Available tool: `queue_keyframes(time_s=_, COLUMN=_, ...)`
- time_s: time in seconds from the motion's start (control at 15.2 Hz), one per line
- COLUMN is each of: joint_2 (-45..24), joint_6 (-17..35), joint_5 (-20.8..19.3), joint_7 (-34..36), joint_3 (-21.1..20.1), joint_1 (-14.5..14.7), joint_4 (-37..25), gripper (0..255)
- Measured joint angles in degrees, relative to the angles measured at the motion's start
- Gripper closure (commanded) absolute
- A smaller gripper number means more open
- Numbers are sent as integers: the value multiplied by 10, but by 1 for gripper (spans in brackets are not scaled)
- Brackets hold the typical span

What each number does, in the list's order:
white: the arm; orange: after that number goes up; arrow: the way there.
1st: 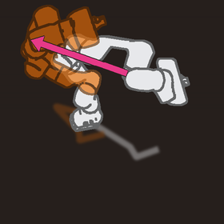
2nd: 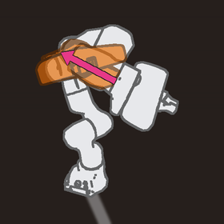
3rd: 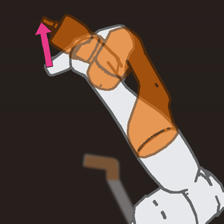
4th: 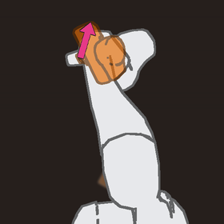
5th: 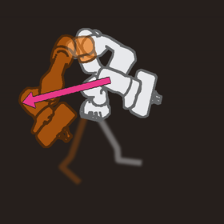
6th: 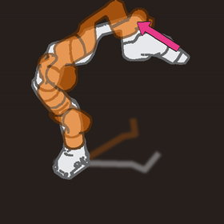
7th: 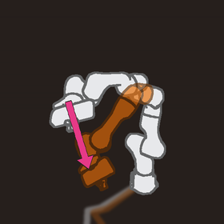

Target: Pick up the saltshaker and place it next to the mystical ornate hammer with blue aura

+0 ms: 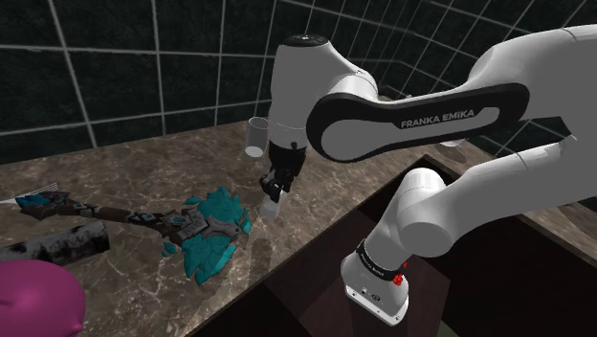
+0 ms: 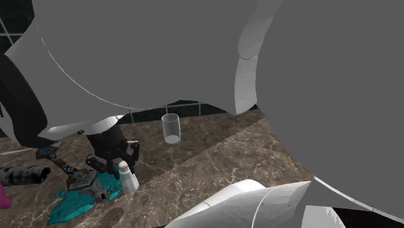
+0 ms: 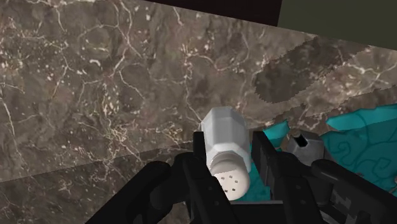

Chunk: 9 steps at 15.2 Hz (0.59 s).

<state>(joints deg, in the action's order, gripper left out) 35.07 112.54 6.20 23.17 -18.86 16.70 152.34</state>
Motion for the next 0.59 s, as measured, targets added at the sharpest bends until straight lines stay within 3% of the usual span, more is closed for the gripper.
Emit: queue_keyframes(time_s=0.59, joint_2=-29, joint_6=67, joint_5=3, joint_7=7, joint_3=-12, joint_1=-1, joint_4=39, gripper=255)
